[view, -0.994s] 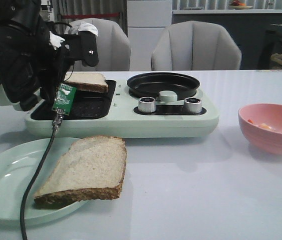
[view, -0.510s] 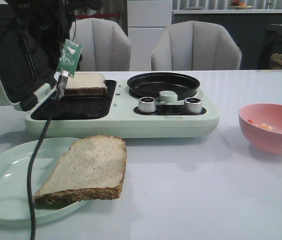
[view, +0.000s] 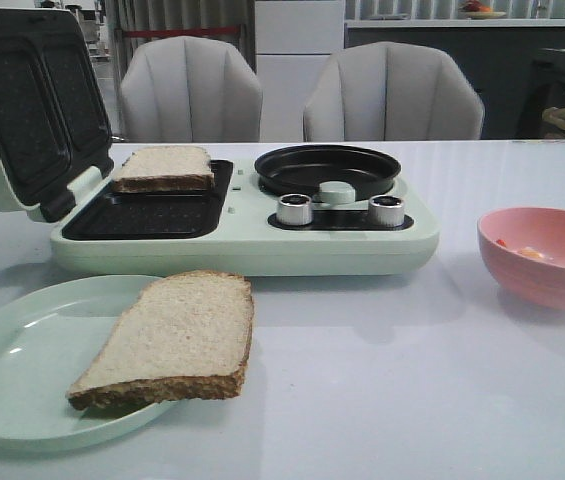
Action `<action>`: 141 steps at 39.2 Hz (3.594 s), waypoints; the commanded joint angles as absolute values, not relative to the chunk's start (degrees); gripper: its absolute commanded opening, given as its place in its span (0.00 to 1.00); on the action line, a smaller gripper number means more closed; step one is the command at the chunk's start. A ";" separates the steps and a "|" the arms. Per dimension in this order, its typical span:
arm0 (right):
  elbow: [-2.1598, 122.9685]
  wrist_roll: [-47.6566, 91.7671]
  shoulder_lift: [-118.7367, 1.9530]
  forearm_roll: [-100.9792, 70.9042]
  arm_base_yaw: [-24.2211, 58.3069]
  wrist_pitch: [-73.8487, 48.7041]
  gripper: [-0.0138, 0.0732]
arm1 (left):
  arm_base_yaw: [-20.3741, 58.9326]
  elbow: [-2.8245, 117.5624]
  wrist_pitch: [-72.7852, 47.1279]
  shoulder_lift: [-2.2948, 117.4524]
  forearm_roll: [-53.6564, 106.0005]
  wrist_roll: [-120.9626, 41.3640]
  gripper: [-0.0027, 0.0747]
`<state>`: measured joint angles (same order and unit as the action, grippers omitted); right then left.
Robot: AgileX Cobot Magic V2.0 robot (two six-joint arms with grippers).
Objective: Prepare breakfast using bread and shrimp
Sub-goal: 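Release the bread and withdraw the left gripper, then reach the right gripper to the remaining bread slice on the plate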
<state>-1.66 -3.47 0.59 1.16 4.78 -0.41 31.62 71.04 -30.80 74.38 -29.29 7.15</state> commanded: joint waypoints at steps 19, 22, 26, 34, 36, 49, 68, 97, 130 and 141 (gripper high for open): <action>-0.58 -3.36 1.81 1.58 4.46 4.06 0.32 | 20.45 43.87 -29.32 32.14 -9.82 1.36 0.86; -0.58 -3.36 1.81 1.58 4.46 4.06 0.32 | 20.45 40.56 -29.32 26.23 -8.79 1.47 0.86; -0.58 -3.36 1.81 1.58 4.46 4.06 0.32 | 20.45 36.44 -29.32 19.73 -8.27 1.47 0.86; -0.58 -3.36 1.81 1.58 4.46 4.06 0.32 | 20.45 30.12 -30.99 9.59 -6.02 1.47 0.86; -0.58 -3.36 1.81 1.58 4.46 4.06 0.32 | 20.45 28.84 -32.74 7.65 -4.91 1.47 0.86; -0.58 -3.36 1.81 1.58 4.46 4.06 0.32 | 20.55 21.86 -28.86 -1.02 -2.33 1.47 0.86; -0.53 -3.89 1.56 -0.47 4.77 7.58 0.32 | 20.55 21.26 -27.45 -1.02 -2.19 1.47 0.86; 22.21 -4.32 -23.45 -5.75 5.47 -17.46 0.35 | 20.55 21.26 -26.27 -1.02 -2.19 1.47 0.86; 45.02 5.12 -75.44 -34.70 24.85 -26.04 0.77 | 20.55 21.26 -26.27 -1.02 -2.19 1.47 0.86; 48.57 34.04 -88.07 -69.07 24.91 -27.89 0.77 | 20.55 21.26 -26.27 -1.02 -2.19 1.47 0.86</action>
<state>46.43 22.97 -87.20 -55.73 24.82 -27.92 20.59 19.72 -31.08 -0.29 -2.64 0.71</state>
